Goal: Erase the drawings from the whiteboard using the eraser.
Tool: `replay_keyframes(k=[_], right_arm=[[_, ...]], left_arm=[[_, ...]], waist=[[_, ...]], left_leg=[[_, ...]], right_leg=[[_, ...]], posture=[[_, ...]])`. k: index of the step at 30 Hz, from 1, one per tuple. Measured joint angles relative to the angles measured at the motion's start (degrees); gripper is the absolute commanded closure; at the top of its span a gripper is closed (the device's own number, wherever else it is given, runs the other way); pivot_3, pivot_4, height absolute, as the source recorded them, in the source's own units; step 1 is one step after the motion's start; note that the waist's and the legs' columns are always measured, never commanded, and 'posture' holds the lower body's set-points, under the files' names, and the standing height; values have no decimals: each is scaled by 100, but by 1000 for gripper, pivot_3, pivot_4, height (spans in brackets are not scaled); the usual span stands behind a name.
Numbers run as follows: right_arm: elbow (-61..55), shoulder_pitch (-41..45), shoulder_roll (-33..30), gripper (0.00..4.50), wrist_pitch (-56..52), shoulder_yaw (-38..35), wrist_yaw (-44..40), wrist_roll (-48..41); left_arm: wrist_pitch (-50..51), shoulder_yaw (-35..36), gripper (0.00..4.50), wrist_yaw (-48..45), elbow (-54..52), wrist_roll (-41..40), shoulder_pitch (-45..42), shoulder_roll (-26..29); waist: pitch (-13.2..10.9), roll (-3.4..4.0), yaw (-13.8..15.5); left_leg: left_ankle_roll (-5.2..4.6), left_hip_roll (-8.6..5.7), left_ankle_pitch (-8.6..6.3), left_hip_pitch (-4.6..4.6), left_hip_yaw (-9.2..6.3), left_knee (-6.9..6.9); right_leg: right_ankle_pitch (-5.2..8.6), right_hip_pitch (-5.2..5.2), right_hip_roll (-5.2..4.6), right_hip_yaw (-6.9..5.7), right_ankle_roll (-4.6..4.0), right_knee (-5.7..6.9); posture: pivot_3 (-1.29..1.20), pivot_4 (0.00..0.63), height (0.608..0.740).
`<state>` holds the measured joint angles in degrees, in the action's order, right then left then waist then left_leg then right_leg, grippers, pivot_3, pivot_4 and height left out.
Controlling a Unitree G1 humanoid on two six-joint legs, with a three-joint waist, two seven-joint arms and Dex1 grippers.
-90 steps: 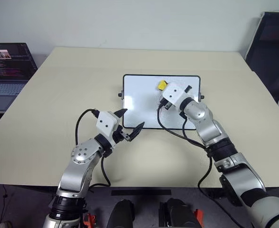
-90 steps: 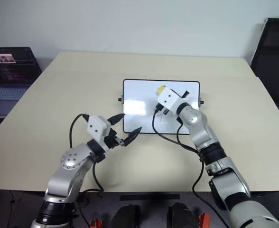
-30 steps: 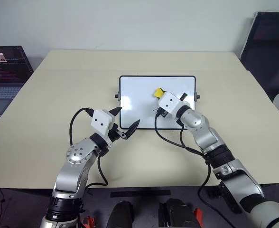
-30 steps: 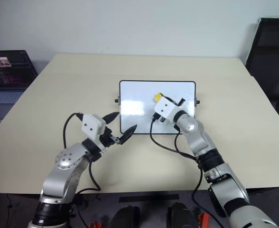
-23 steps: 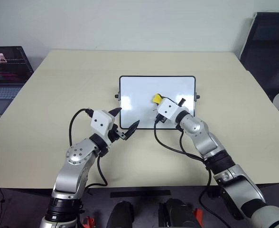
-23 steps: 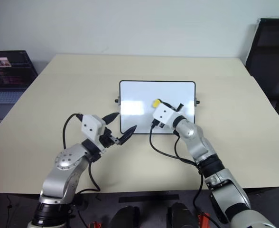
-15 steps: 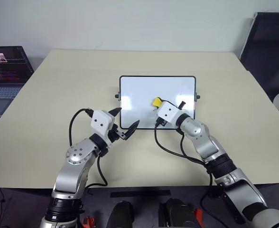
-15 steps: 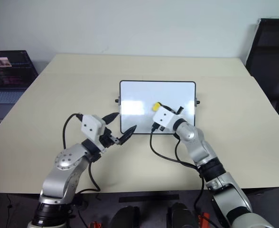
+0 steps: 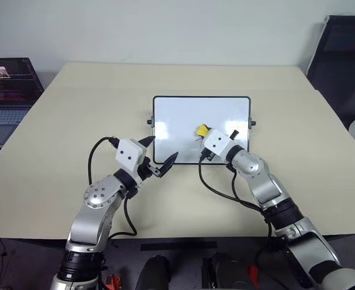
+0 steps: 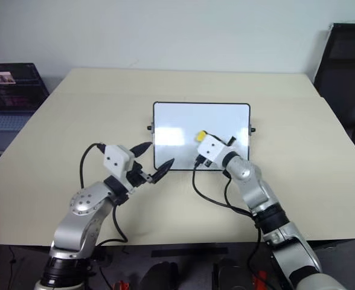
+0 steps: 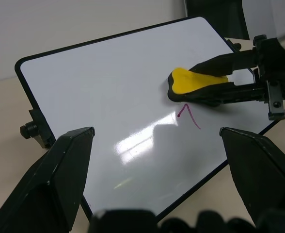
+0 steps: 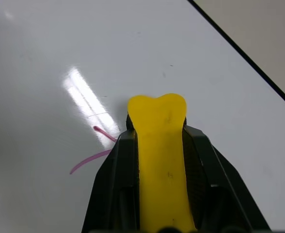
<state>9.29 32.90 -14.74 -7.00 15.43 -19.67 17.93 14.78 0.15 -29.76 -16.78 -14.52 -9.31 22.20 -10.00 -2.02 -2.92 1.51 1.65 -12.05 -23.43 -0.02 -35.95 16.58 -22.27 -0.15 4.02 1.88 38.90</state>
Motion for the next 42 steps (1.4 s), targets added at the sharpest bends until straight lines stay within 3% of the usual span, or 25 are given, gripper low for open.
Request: replay_keyframes(k=[9,16,32,42], right_arm=[[-1992,-1293,-419,3588,-339,-530,-383,-560],[-1768,-2087,-799,3588,294,-461,-43,-93],[-1453,-1723,-754,3588,597,-458,210,-82],[-1083,-740,-457,3588,507,-402,53,-123]], left_arm=[[21,-167,0,-73,-57,-16,-26,-59],[26,-205,0,-116,-14,-16,-234,-57],[9,-203,0,-222,117,-14,-254,-48],[-74,-210,0,-180,118,8,-37,-133]], waist=[[-1,0,48],[-2,-2,56],[-3,-3,64],[-3,-3,45]], left_leg=[[5,-3,-4,-14,-11,3],[5,0,-3,-7,3,2],[5,-1,-3,-6,0,1],[4,0,-3,-4,0,1]], right_leg=[[1,-4,-1,-6,1,-9],[16,-4,2,-2,24,-9],[14,-3,2,-2,21,-8],[2,-3,3,-1,1,-5]], posture=[[0,150,740],[0,150,740],[0,150,740],[0,150,740]])
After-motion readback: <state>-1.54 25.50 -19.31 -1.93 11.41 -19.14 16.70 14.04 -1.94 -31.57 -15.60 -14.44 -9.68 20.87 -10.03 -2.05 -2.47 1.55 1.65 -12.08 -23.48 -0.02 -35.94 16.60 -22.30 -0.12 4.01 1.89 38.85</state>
